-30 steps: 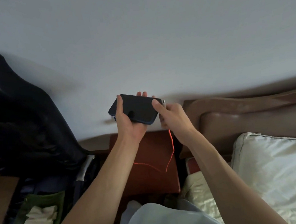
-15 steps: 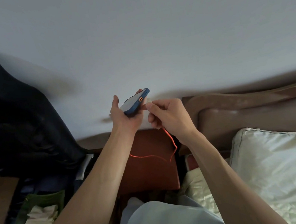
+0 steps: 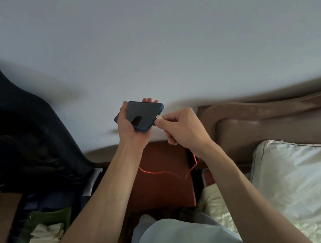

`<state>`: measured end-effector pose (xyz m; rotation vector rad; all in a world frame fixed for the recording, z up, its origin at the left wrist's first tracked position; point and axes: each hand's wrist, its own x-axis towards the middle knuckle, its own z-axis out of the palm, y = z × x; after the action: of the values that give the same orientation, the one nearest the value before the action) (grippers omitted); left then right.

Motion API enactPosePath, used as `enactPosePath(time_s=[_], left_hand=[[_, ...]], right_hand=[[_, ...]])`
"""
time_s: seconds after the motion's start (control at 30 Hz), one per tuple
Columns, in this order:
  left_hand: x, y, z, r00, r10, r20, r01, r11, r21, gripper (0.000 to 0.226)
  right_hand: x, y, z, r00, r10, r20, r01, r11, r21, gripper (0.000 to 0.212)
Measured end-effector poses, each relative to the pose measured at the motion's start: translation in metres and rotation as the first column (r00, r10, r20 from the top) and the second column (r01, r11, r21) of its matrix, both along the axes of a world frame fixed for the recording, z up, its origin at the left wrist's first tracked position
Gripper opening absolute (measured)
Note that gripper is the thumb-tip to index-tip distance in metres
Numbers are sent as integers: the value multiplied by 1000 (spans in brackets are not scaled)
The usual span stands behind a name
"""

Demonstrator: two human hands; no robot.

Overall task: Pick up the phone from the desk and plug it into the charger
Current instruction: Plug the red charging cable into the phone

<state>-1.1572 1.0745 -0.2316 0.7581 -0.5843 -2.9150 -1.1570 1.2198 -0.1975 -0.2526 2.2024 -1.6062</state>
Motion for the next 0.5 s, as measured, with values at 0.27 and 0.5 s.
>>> enactPosePath(time_s=[0.27,0.5], left_hand=[[4,-7,5,999,-31,-8,30,995,-95,58],[5,-8,8,989,-148,26,150,967,-206,38]], right_hand=[[-7,9,-6,949,197,245,-190,980,-54,25],[-5,10,-18,895,252,367,-209,966,-153,24]])
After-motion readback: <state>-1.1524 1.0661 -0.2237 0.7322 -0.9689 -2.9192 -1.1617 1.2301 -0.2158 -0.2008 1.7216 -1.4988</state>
